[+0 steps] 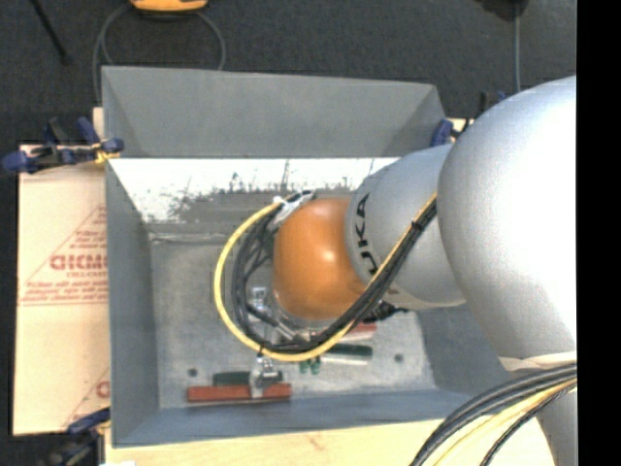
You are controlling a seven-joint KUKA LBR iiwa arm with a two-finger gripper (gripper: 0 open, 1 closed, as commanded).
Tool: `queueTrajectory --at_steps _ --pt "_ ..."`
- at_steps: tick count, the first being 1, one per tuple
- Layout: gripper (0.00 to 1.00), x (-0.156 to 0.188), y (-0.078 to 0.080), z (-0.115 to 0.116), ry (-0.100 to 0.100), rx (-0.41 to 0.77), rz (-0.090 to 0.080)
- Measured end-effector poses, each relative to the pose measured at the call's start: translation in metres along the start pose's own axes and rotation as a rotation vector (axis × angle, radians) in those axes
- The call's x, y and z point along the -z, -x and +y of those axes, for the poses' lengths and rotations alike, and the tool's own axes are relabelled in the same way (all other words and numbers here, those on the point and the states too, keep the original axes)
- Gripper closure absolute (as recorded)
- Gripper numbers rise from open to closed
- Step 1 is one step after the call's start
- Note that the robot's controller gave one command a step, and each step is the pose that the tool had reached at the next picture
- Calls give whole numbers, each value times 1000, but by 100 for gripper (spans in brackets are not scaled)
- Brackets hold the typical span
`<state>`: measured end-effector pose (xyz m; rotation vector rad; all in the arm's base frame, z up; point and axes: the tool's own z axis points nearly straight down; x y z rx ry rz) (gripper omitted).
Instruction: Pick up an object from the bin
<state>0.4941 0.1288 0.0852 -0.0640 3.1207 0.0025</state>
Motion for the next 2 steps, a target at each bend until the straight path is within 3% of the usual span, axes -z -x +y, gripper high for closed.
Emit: queueTrajectory --at_steps 1,2 --pt "100 0 -1 0 0 -1 2" --pt "0 0 0 0 0 -2 0"
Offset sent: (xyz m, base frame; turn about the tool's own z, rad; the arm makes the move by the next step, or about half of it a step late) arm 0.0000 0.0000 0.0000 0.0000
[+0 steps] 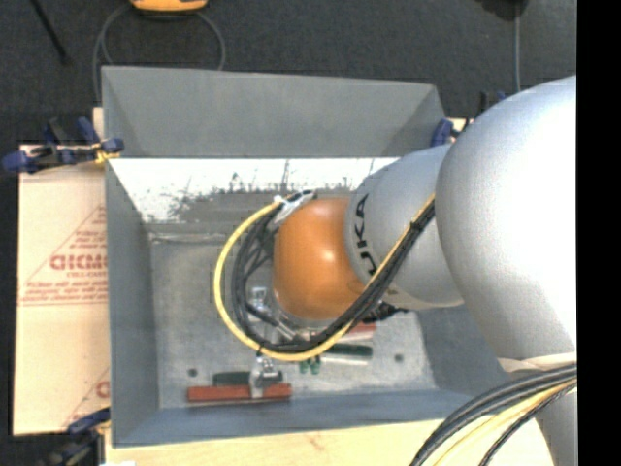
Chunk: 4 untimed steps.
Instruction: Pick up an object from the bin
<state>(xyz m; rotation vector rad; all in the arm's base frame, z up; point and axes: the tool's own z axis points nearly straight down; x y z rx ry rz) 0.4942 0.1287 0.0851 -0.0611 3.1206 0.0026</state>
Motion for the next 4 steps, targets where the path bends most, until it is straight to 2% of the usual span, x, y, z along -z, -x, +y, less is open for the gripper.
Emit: queueTrajectory --at_steps 1,2,3,4 --pt "100 0 -1 0 0 0 2" --pt "100 0 -1 0 0 0 2" --pt "100 24 -5 8 -1 15 18" --pt "0 53 -5 10 0 90 18"
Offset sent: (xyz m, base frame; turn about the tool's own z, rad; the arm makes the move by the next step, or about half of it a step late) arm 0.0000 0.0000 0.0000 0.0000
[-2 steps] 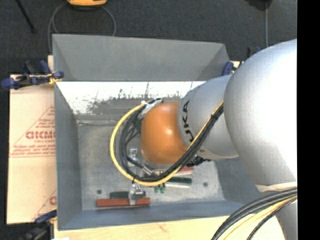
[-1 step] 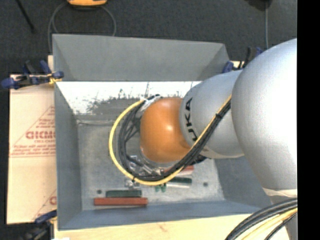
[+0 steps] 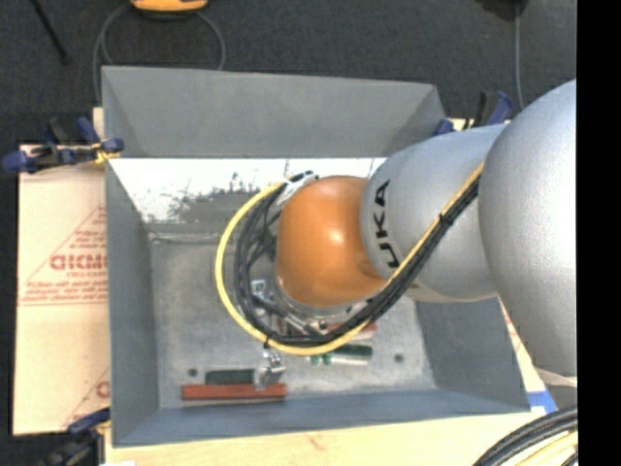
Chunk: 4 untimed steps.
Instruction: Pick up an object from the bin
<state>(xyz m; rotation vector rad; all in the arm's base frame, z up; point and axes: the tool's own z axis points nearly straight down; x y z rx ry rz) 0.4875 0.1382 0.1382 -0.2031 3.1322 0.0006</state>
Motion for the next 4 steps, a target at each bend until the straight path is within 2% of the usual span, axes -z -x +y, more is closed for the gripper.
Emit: queueTrajectory --at_steps 1,2,3,4 --pt "0 0 0 0 0 -1 0" --pt "100 -60 -9 -4 2 79 -10" --pt "100 -60 -9 -4 2 78 -10" --pt "100 129 -1 2 -1 62 -5"
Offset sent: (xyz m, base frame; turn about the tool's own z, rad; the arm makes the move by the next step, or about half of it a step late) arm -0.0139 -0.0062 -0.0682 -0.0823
